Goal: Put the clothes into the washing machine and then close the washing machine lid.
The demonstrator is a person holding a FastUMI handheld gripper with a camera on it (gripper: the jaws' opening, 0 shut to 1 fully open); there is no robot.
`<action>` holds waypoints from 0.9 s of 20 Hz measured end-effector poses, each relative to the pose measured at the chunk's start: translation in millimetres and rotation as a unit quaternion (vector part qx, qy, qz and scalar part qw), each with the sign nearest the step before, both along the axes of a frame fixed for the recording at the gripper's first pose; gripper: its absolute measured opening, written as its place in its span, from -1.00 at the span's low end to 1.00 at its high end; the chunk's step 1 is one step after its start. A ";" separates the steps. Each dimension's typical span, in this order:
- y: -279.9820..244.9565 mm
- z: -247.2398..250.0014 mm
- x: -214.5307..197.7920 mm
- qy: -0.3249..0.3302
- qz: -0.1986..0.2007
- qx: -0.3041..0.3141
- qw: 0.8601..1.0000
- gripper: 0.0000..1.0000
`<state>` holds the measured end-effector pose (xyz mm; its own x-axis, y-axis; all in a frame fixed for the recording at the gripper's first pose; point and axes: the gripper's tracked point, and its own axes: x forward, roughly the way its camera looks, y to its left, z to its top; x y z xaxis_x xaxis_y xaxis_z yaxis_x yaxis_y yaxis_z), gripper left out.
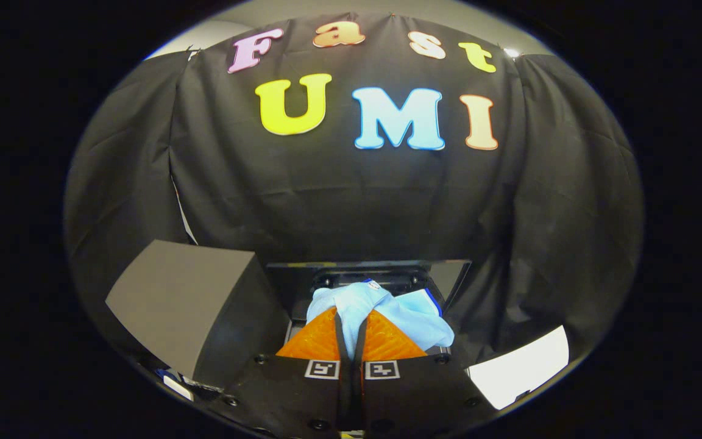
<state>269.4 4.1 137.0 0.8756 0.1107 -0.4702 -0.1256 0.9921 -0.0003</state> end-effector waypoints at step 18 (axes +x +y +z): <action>8.7 -203.6 55.2 0.165 -0.031 -0.040 0.985 -0.97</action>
<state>324.6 12.8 -66.6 0.6774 0.0124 -0.7355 -0.0706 0.9963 -0.0481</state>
